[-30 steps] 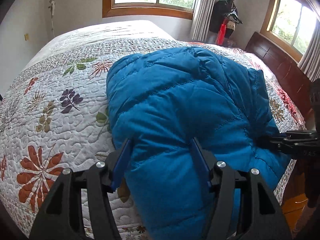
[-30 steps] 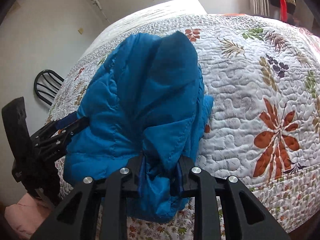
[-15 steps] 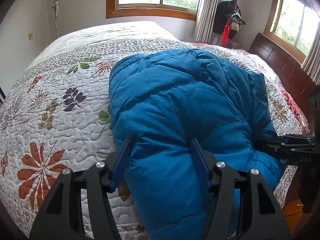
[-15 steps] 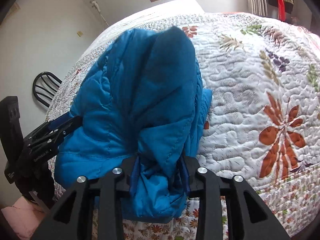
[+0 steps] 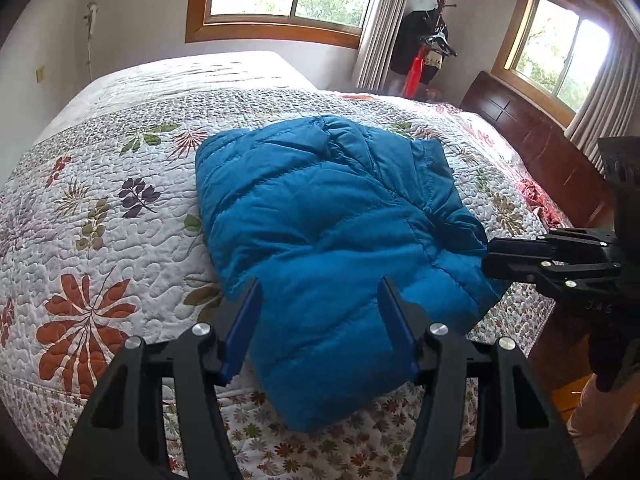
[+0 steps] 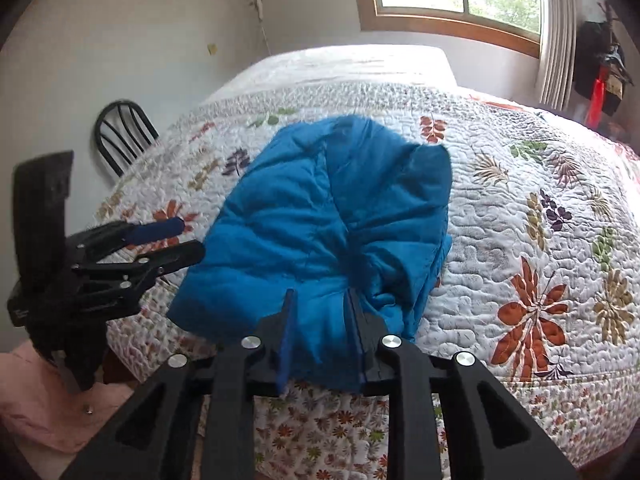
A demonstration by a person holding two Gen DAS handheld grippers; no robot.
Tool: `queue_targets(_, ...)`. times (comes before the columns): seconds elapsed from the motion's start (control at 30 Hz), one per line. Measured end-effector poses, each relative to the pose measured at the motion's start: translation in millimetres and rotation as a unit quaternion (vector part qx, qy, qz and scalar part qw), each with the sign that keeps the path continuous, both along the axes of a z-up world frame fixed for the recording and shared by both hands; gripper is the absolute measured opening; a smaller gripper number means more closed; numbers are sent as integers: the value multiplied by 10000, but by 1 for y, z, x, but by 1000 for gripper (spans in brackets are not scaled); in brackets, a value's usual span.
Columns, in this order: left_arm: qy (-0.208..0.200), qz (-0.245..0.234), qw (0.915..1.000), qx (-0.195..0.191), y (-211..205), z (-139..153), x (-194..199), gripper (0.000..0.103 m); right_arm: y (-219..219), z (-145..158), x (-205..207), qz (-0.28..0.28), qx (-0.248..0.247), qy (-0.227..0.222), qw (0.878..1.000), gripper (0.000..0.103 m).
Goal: Fold large clothes
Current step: 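Release the jacket bundle and withdraw both tools, then grasp the blue jacket bundle edges with both tools and lift it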
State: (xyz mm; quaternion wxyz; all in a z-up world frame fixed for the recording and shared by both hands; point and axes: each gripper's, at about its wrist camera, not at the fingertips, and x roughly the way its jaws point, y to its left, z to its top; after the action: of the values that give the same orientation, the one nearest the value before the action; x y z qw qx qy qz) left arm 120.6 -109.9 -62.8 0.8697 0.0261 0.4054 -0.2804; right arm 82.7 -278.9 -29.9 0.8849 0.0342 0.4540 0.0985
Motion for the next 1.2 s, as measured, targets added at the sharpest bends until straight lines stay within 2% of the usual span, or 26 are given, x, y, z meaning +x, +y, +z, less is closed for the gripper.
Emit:
queue_targets(0.17,343,-67,9993,150,-5,-22,5,58,-16,-30,5,-120,205,444,9987,21)
queue_targets(0.27,289,-74,9994,156,-5,-30,3,58,-22,-55,7,-115,377,644,9971,20)
queue_targets(0.37,208,-42,9995,221,-9,-38,0,57,-23,-71,8,-137,497,655,9965,20)
queue_targets(0.53,117,43,9997,228,-12,-48,0,57,-20,-80,6,-182,488,542,9972,20)
queue_targets(0.73,236,6,9997,38,-4,-37,6,54,-19,-64,4,-170,421,518,9976,20)
queue_targets(0.87,337,139,9990,-276,13,-20,23,52,-14,-40,0,-75,205,291,9993,21)
queue_targets(0.97,241,319,9984,-393,19,-6,38,51,-11,-20,2,24,93,90,9999,22)
queue_targets(1.13,370,489,9964,-581,17,8,67,37,0,13,30,107,-17,-179,9998,22)
queue_targets(1.2,431,590,9953,-643,13,10,79,37,3,19,49,188,-11,-146,9997,22)
